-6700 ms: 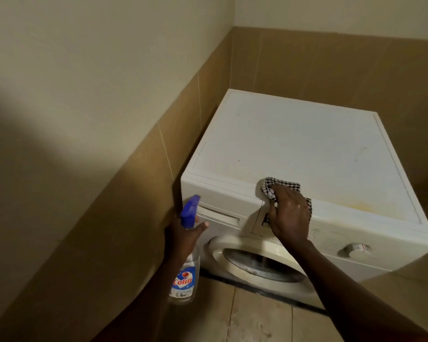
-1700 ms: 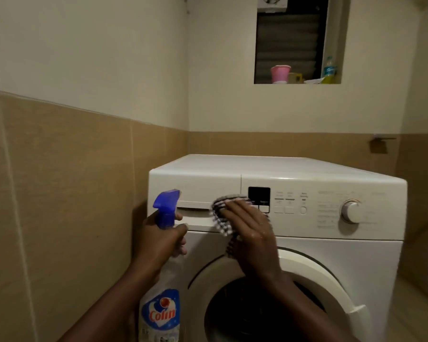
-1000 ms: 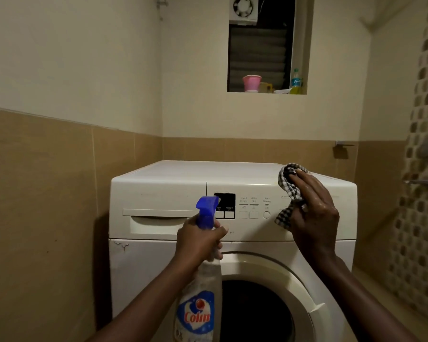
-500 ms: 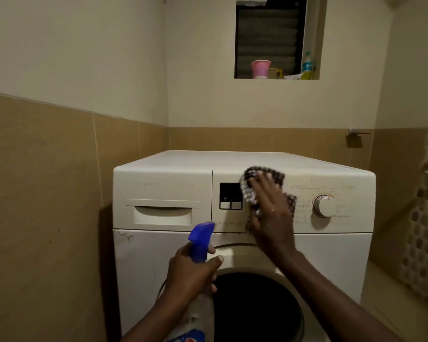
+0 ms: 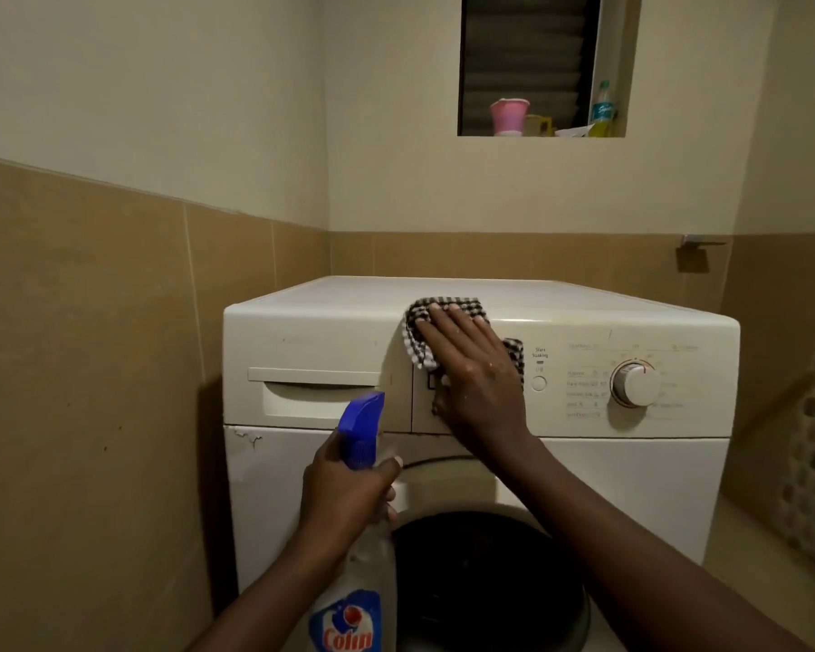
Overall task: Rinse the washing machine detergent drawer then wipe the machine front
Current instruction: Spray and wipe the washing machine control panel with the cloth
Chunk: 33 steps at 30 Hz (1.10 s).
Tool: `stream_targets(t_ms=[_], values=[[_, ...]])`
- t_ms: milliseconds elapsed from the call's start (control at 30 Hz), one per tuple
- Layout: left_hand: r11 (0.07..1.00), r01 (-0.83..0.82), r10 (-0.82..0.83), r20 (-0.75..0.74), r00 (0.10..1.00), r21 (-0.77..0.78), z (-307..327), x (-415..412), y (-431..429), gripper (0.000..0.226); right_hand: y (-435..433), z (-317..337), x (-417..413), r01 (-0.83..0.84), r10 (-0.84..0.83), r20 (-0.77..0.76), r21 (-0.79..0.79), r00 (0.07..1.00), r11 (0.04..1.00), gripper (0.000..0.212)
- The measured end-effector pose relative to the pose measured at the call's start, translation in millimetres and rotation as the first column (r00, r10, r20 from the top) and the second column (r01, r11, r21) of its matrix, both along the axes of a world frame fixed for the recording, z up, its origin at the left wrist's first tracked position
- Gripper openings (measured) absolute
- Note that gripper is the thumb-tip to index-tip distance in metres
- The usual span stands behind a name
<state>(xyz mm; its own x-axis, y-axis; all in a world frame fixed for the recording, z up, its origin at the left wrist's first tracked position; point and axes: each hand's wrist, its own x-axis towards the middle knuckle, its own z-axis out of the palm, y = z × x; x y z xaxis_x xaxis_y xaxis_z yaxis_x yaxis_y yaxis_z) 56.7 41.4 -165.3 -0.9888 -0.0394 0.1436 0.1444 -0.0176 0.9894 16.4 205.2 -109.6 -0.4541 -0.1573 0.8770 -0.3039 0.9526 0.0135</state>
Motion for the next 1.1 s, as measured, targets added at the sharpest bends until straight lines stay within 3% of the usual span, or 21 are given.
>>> stream_targets(t_ms=[67, 167, 267, 400, 467, 633, 767, 900, 1033, 1100], values=[[1.0, 0.003, -0.003, -0.006, 1.0, 0.013, 2, 0, 1, 0.041, -5, -25, 4, 0.002, -0.002, 0.018, -0.02, 1.0, 1.0, 0.063], [0.999, 0.01, -0.008, -0.028, 1.0, 0.038, 10, 2, 3, 0.035, -5, -72, 14, -0.038, 0.034, 0.038, 0.106, 0.999, 0.994, 0.063], [1.0, 0.02, -0.018, -0.054, 0.998, 0.024, 17, 2, 3, 0.035, -1, -55, 10, -0.047, 0.046, 0.01, 0.173, 0.999, 0.984, 0.064], [0.998, 0.062, -0.062, -0.003, 0.998, -0.01, 18, 2, -2, 0.041, -7, 15, -1, 0.022, -0.022, -0.002, -0.013, 1.0, 1.0, 0.062], [0.999, 0.038, -0.038, -0.002, 0.999, -0.034, 14, 5, -2, 0.041, -10, 12, 0, 0.017, -0.017, 0.005, -0.077, 1.0, 0.997, 0.062], [0.999, 0.032, -0.032, -0.046, 0.998, -0.003, 15, 13, -2, 0.026, -7, -89, 21, -0.056, 0.053, 0.033, 0.078, 0.998, 0.995, 0.056], [0.998, 0.057, -0.056, -0.034, 0.998, 0.014, 13, 15, -4, 0.035, 5, -64, 21, -0.019, 0.018, 0.011, 0.121, 1.0, 0.992, 0.055], [0.998, 0.066, -0.066, -0.014, 0.998, -0.009, 15, 16, 2, 0.045, 9, -39, 22, 0.019, -0.018, 0.019, -0.047, 1.0, 0.999, 0.066], [0.993, 0.113, -0.113, 0.012, 0.993, 0.029, 21, 11, 15, 0.047, 17, -82, 32, -0.064, 0.062, 0.021, 0.1, 0.998, 0.993, 0.048], [0.992, 0.123, -0.123, -0.002, 0.992, 0.024, 25, 10, 21, 0.042, 26, -79, 36, -0.086, 0.083, 0.04, 0.092, 0.996, 0.992, 0.05]])
